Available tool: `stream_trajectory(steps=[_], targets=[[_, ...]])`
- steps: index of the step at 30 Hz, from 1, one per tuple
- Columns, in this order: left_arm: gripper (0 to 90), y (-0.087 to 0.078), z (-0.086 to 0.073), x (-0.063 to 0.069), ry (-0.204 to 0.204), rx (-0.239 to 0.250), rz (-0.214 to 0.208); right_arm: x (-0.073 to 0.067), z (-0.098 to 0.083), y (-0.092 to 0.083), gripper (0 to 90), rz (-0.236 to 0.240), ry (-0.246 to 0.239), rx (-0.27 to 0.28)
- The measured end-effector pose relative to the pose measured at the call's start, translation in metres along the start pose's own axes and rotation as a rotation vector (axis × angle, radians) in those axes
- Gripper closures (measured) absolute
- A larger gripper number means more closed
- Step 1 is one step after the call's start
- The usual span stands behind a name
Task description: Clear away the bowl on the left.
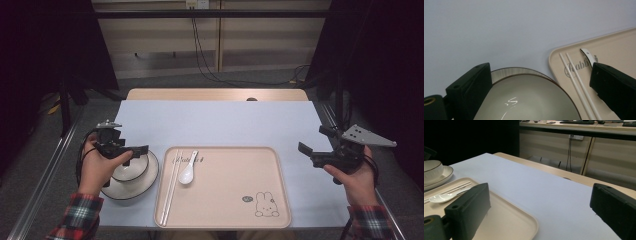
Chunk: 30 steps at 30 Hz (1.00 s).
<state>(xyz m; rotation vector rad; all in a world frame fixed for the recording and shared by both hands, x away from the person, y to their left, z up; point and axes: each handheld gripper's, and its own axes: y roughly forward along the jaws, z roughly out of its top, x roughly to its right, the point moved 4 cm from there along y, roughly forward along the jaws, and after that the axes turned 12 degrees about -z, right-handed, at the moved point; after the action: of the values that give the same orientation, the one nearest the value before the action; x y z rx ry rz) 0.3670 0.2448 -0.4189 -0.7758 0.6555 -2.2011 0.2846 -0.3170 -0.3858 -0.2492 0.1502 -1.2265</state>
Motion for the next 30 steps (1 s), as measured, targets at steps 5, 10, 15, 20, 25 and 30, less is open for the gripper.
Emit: stream_trajectory(steps=[5, 10, 15, 20, 25, 30], targets=[[4.2, -0.004, -0.004, -0.009, -0.027, 0.008, 0.012, 0.0, 0.0, 0.0, 2.5, 0.004, -0.001, -0.003], [4.8, -0.007, -0.009, -0.017, -0.04, 0.006, 0.037, -0.001, 0.0, 0.0, 2.5, 0.005, 0.003, -0.002], [5.2, -0.008, -0.015, -0.026, -0.066, 0.018, 0.049, -0.001, 0.001, 0.0, 2.5, 0.006, 0.006, 0.003], [5.9, -0.01, -0.02, -0.031, -0.093, 0.023, 0.046, -0.001, 0.001, 0.0, 2.5, 0.003, 0.002, 0.004], [6.4, -0.006, -0.025, -0.035, -0.104, 0.007, 0.063, -0.001, 0.001, 0.0, 2.5, 0.004, 0.004, 0.003], [9.3, -0.003, -0.029, -0.038, -0.11, -0.008, 0.065, -0.001, 0.001, 0.0, 2.5, 0.004, 0.002, 0.005]])
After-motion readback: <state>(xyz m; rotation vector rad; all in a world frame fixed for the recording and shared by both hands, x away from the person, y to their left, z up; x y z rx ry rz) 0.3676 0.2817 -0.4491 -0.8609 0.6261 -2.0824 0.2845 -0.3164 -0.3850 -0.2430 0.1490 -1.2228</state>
